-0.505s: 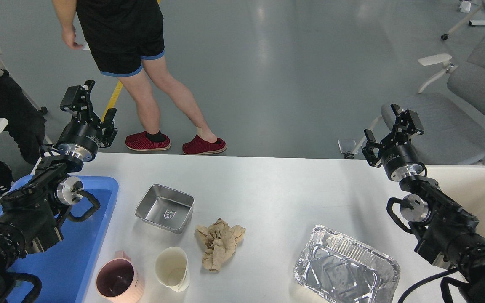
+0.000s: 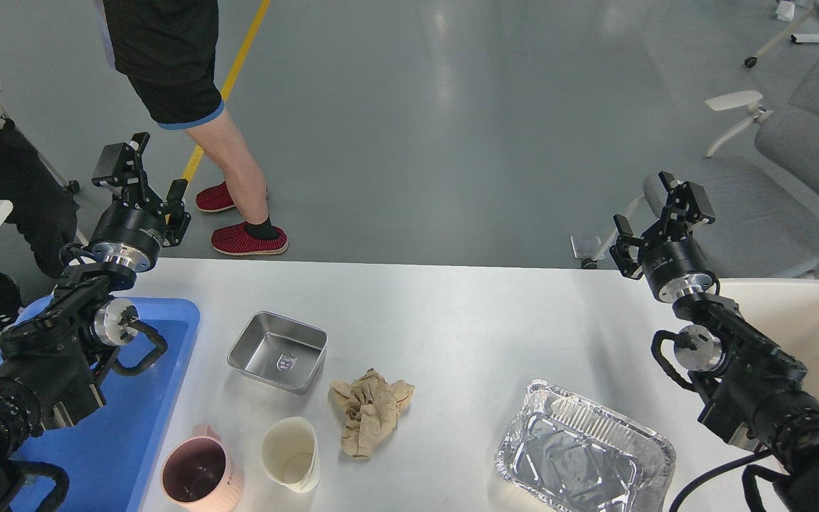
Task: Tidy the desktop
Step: 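Move the left gripper down toward the pink mug near the tub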
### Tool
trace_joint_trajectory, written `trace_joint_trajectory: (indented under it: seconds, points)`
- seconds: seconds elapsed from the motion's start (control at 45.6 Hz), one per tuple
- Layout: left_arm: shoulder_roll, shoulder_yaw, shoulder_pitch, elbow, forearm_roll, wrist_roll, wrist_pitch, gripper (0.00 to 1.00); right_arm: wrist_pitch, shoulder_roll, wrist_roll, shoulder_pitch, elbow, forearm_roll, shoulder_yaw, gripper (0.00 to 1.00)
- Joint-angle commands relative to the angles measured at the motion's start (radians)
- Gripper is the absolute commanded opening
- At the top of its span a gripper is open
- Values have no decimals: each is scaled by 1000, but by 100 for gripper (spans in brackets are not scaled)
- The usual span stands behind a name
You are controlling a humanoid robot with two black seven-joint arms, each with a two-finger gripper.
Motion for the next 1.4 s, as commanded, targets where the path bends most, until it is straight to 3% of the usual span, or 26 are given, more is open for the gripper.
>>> trace_joint_trajectory:
  seconds: [0.0, 0.132, 0.285, 0.461, 0.615, 0.878, 1.01, 1.141, 1.383]
  points:
    - [4, 15, -5, 0, 3, 12, -16, 96, 0, 5, 0, 0, 0, 1, 0, 100]
    - [28, 48, -5, -6, 24, 33, -57, 96, 0, 10, 0, 2, 0, 1, 0, 100]
    - [151, 297, -52, -20, 67, 35, -140, 96, 0, 16, 0, 8, 0, 1, 0, 100]
    - [402, 584, -129, -95, 81, 32, -278, 96, 0, 18, 0, 8, 0, 1, 0, 100]
    - [664, 728, -255, -248, 234, 33, -350, 96, 2, 22, 0, 8, 0, 1, 0, 100]
    - [1237, 730, -361, -805, 638, 33, -415, 96, 2, 38, 2, 8, 0, 1, 0, 100]
    - [1456, 722, -364, -954, 708, 35, -497, 96, 2, 39, 0, 8, 0, 1, 0, 100]
    - [1521, 687, -391, -962, 732, 35, -574, 96, 3, 39, 0, 8, 0, -1, 0, 100]
    - [1512, 673, -396, -966, 736, 43, -586, 96, 3, 45, 0, 8, 1, 1, 0, 100]
